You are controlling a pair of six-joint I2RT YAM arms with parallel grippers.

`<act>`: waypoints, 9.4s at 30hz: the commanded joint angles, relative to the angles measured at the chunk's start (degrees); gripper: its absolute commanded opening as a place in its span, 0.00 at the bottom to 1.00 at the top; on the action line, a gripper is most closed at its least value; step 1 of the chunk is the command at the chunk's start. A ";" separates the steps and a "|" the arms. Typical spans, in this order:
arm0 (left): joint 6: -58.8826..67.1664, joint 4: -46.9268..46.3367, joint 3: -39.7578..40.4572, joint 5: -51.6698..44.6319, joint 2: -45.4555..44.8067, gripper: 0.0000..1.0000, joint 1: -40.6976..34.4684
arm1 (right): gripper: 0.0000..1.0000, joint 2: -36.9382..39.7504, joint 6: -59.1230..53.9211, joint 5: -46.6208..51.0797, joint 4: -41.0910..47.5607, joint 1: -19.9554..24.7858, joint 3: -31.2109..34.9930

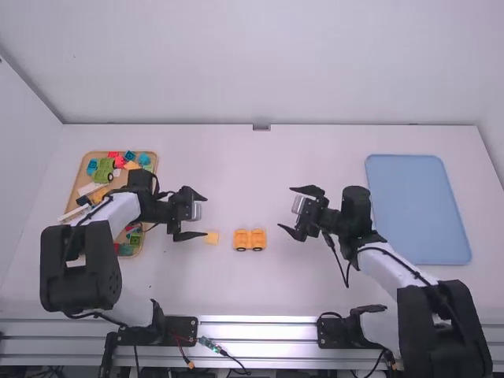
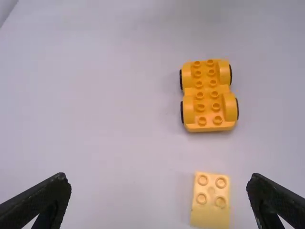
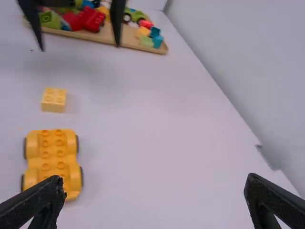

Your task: Assemble lego blocks to make yellow taxi

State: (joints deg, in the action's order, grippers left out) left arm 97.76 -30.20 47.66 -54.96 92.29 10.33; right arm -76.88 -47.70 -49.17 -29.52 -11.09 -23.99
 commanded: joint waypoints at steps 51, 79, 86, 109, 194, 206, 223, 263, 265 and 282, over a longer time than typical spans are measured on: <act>3.32 13.18 -6.86 -2.93 15.52 0.98 -3.21 | 0.99 -25.32 12.78 0.26 -13.51 -13.55 -1.44; 3.63 8.33 -3.10 -1.49 20.02 0.81 -3.17 | 0.99 -25.32 12.36 -0.52 -13.57 -13.64 -1.51; 0.52 15.39 -6.60 -0.39 20.02 0.65 -3.15 | 0.99 -25.32 12.39 -0.48 -13.55 -13.60 -1.49; -1.95 11.15 -3.17 0.31 20.02 0.54 -3.17 | 0.99 -25.32 10.57 1.51 -10.71 -13.64 -1.22; -19.76 3.41 11.76 -1.49 18.36 0.02 -16.87 | 0.59 -46.44 8.89 -0.46 -11.19 -13.27 -17.42; -33.73 20.44 3.52 4.98 14.21 0.02 -19.61 | 0.55 -46.46 6.33 -0.48 -8.59 -13.27 -19.04; -35.39 20.74 3.74 5.64 14.08 0.02 -20.09 | 0.49 -48.12 7.18 -6.58 -13.68 -12.90 -17.25; -38.77 21.11 3.41 12.76 13.09 0.02 -21.79 | 0.48 -49.65 9.39 -6.32 -16.90 -10.93 -16.48; -38.80 21.22 3.37 12.74 13.07 0.02 -21.57 | 0.48 -49.65 9.39 -6.40 -16.72 -11.06 -16.72; -35.34 24.61 0.63 9.64 13.07 0.11 -22.01 | 0.49 -49.65 9.59 -6.49 -16.74 -11.06 -16.81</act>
State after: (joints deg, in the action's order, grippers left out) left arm 61.54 -5.06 49.47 -45.58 106.37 -12.05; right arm -125.45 -38.98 -56.42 -47.00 -22.44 -41.39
